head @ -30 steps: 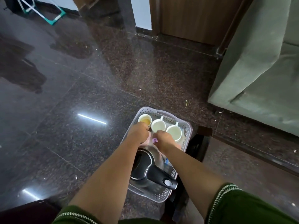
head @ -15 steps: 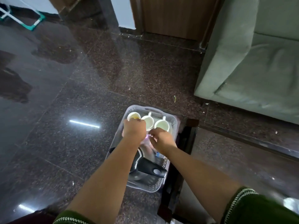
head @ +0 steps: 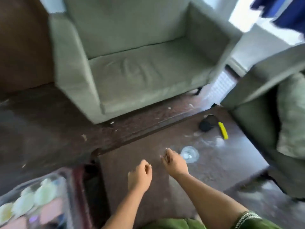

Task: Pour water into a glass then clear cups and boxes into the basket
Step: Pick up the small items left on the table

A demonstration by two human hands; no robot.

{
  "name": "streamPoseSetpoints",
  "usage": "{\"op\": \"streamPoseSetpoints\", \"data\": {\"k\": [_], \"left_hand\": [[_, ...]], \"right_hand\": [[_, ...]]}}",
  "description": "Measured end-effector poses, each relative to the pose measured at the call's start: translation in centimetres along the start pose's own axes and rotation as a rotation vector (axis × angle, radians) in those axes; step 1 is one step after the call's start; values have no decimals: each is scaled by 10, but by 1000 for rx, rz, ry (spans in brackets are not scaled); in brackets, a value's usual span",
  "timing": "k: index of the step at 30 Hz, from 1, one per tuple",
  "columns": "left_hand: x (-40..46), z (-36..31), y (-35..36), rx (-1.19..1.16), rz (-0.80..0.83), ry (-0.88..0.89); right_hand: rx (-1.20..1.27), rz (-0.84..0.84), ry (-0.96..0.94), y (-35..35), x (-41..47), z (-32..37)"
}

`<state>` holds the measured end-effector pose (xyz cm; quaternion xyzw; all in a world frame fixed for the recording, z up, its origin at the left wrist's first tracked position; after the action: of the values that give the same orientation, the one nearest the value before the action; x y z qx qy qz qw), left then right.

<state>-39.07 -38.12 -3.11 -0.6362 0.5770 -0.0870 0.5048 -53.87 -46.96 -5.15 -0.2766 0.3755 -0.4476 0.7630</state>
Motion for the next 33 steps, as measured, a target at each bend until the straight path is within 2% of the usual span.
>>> {"op": "streamPoseSetpoints", "data": {"k": [4, 6, 10, 15, 19, 23, 26, 30, 33], "left_hand": [[14, -126, 86, -53, 131, 228], [23, -187, 123, -24, 202, 305], [53, -271, 186, 58, 296, 351], [99, -320, 228, 101, 295, 307], [131, -320, 244, 75, 257, 256], [139, -298, 252, 82, 245, 195], [139, -280, 247, 65, 222, 147], [131, -268, 221, -95, 170, 61], [117, -254, 196, -170, 133, 37]], "right_hand": [[25, -200, 246, -99, -2, -146], [25, -232, 315, -135, 5, -204], [-45, -52, 388, -160, 40, -298], [-184, 267, 399, -153, 100, -370], [-218, 408, 401, -136, 144, -396], [-192, 400, 416, -122, 157, -405], [-106, 260, 464, -126, 132, -398], [59, 44, 633, -136, 62, -382], [205, -121, 657, -137, 11, -350]]}}
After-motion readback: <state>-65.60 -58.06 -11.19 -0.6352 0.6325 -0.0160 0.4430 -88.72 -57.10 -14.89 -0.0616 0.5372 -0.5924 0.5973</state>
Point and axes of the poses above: each hand's wrist, its own x-axis towards the middle knuckle, its own y-axis out of the palm, z = x × y, the point moved 9 cm from there along x, towards the middle knuckle, and after that the axes turned 4 degrees about z, right-handed, at the moved point
